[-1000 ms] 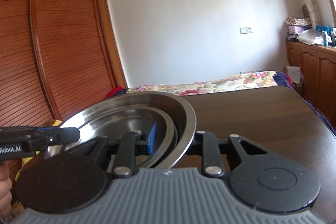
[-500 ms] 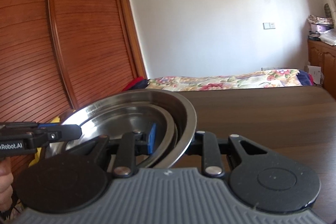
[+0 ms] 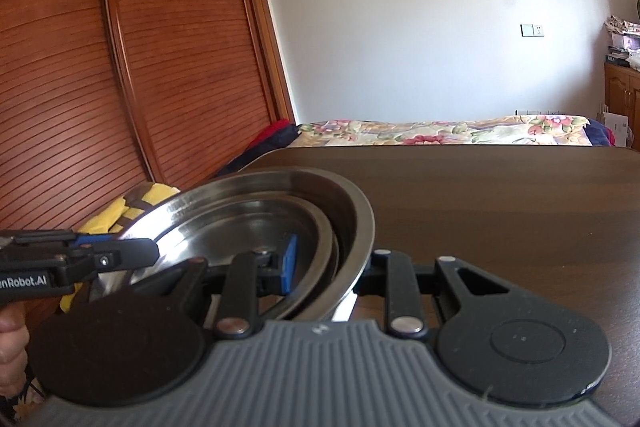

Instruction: Organize plates and bowls

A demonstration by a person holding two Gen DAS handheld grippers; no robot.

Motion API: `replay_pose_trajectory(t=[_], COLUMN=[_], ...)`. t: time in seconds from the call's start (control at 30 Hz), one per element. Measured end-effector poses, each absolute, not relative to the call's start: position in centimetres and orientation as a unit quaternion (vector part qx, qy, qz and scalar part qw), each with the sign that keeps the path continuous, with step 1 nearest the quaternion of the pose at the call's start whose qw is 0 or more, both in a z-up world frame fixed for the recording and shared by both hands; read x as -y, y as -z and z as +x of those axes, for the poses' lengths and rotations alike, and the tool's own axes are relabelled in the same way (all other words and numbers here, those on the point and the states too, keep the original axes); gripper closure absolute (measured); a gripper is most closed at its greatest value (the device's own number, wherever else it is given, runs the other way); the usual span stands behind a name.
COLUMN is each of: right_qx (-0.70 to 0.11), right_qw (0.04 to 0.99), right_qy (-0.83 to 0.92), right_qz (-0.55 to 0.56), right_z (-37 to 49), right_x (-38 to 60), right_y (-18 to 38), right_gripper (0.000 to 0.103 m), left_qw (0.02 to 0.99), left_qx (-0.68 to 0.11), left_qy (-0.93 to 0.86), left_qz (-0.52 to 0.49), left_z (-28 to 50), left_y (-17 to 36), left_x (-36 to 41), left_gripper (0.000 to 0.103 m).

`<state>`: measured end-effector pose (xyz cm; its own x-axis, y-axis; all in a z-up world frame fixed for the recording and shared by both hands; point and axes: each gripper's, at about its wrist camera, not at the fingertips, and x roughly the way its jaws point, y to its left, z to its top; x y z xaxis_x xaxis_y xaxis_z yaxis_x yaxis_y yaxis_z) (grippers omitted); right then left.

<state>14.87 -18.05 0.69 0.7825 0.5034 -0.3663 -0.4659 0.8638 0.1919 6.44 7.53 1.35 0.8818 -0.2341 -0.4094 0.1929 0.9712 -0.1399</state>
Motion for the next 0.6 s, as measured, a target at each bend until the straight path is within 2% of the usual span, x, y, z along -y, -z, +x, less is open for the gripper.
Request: replay_pose_trajectory(t=[0.6], right_qx=[-0.217], right_qw=[0.939], right_qy=[-0.262], right_qz=[0.047], right_z=[15.26], right_x=[17.36], right_y=[0.09], right_gripper=[0.074], left_qw=[0.966], left_qx=[-0.227], left_qy=[0.110], left_qz=[-0.051], left_z=[6.73], left_y=[-0.78], left_x=[-7.72], left_gripper=[0.068])
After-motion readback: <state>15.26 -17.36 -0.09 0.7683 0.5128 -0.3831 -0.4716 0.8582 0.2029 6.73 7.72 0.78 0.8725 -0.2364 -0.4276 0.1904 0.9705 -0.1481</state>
